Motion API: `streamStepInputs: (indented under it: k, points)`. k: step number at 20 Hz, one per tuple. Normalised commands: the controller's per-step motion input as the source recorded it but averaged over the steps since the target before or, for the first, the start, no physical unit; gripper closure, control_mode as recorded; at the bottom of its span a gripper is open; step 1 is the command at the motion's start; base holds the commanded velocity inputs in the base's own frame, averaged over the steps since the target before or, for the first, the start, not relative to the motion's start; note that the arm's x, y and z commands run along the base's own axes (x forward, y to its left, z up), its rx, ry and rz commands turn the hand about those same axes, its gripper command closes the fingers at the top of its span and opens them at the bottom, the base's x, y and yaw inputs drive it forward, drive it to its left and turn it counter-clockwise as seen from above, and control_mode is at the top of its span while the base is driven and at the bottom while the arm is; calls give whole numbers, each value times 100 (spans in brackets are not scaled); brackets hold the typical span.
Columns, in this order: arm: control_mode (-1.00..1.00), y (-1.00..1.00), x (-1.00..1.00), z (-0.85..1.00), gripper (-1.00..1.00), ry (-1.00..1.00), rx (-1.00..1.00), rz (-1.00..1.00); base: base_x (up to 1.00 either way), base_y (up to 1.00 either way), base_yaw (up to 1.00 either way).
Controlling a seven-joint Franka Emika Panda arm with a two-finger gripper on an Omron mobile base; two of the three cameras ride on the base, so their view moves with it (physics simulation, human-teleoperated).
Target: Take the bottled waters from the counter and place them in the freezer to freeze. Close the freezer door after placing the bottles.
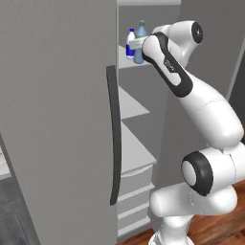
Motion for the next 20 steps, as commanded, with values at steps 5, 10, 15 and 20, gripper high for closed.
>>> streamStepInputs:
  k: [5,10,15,20]
  points:
    - [-100,2,38,-18,100,5,0,0,0,0,0]
    - [-100,0,39,-11,100,5,0,0,0,0,0]
    - [-100,11,37,0,100,0,0,0,0,0,0]
    - [-100,14,25,0,100,0,0,0,0,0,0]
